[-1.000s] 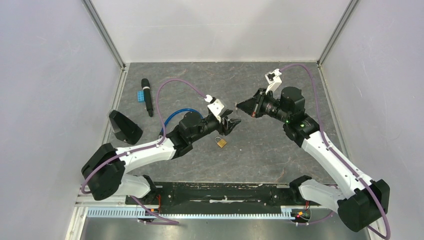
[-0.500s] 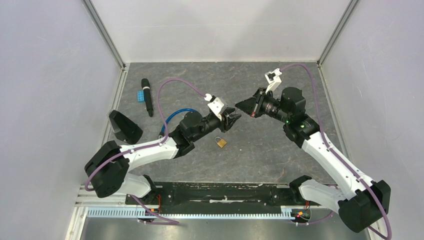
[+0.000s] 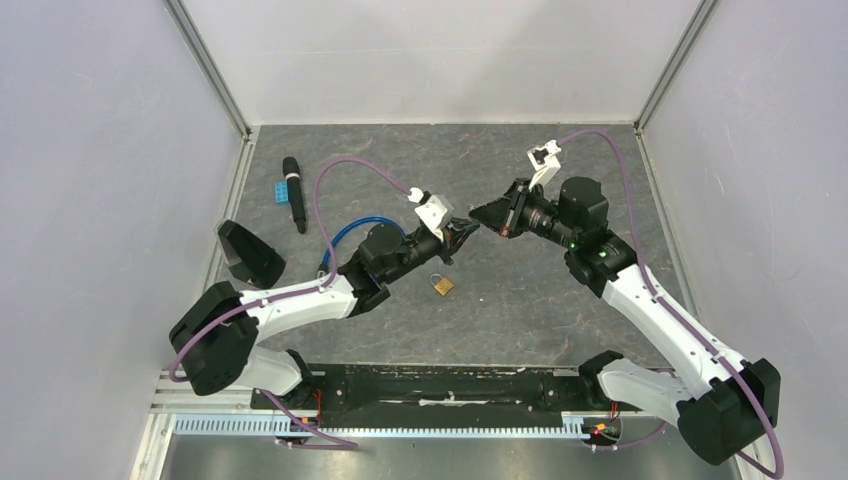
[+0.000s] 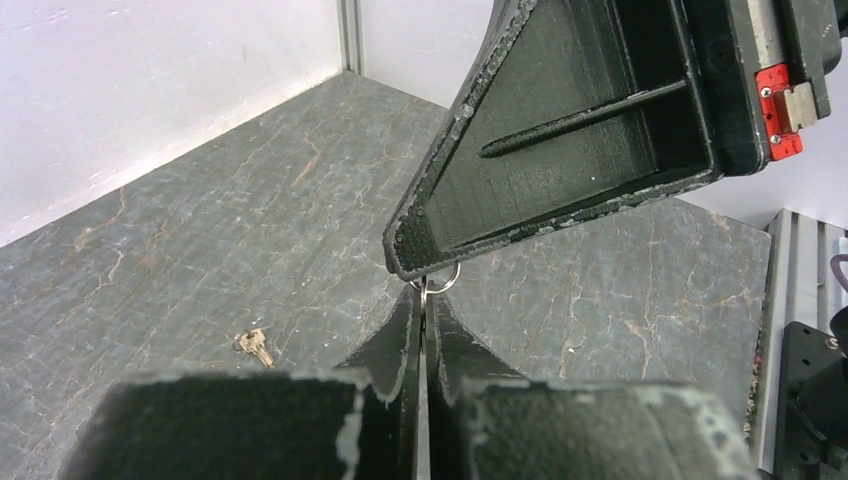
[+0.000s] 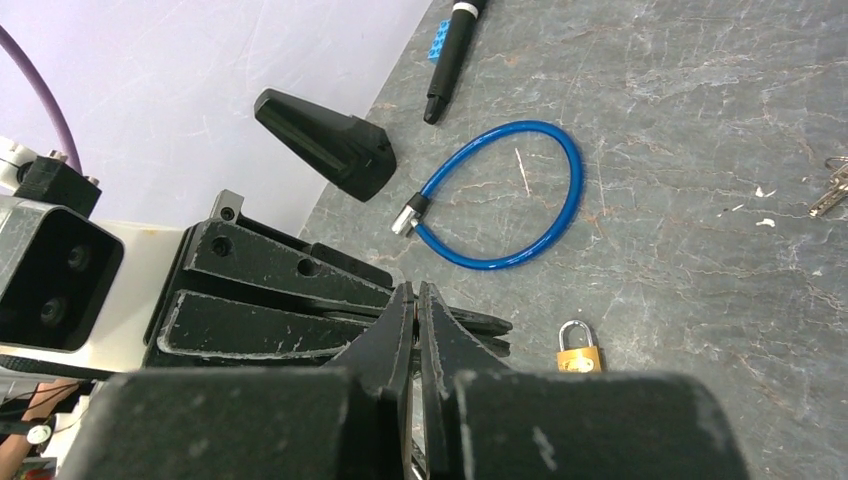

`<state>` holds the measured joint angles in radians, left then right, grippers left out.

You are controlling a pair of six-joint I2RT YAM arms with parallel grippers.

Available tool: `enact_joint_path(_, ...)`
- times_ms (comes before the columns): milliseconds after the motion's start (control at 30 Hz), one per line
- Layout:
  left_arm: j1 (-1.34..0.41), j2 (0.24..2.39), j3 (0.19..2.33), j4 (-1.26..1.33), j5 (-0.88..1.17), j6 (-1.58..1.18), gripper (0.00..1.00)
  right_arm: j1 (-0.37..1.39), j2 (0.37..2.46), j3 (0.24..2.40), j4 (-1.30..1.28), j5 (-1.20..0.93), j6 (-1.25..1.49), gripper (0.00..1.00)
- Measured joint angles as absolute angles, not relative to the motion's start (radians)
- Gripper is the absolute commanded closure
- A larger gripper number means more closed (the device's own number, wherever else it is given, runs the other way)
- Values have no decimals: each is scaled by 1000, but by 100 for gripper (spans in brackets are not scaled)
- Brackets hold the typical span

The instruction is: Unlock with the key

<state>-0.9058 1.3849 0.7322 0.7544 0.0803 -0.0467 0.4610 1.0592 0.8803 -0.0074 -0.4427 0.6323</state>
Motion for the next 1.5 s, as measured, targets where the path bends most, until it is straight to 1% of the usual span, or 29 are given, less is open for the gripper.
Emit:
enact_joint_path(167, -907, 1369, 732, 710, 89, -47, 98, 463, 1059, 880, -26, -429, 618, 100)
enact_joint_path(233, -907, 1354, 732, 672, 99, -47, 98, 467, 1059, 880, -41, -428, 607, 95)
enact_joint_path(267, -907, 1343, 733, 638, 109, -47, 98, 469, 1058, 880, -51, -429, 600, 90)
enact_joint_path(300, -907, 1332, 735, 612, 116, -47, 98, 471, 1056, 879, -63, -433, 591, 82)
enact_joint_path(333, -907, 1319, 738, 575, 126, -47, 98, 472, 1054, 877, -70, -434, 577, 70)
enact_joint_path(433, -890, 1264, 759, 423, 190, -45, 98, 457, 1034, 868, -91, -417, 500, 44)
enact_joint_path(500, -871, 1236, 796, 298, 243, -35, 98, 446, 1019, 868, -94, -419, 434, 39)
enact_joint_path(633, -849, 1201, 893, 51, 327, 12, 98, 445, 950, 838, -66, -509, 224, 37)
enact_joint_path(767, -847, 1198, 1000, -181, 396, 80, 98, 451, 861, 749, 30, -663, 72, 39)
enact_joint_path(900, -847, 1209, 1098, -376, 430, 141, 98, 471, 840, 667, 156, -784, 13, 41)
enact_joint_path(1000, -847, 1232, 1164, -495, 455, 175, 98, 496, 858, 646, 213, -836, -20, 44)
enact_joint_path(1200, -847, 1314, 1315, -736, 473, 242, 98, 556, 907, 644, 258, -869, -83, 47)
enact_joint_path(1367, -847, 1388, 1433, -930, 437, 294, 98, 604, 916, 584, 348, -861, -90, 54)
enact_joint_path(1500, -847, 1409, 1464, -1022, 421, 318, 98, 620, 942, 521, 442, -854, -41, 59)
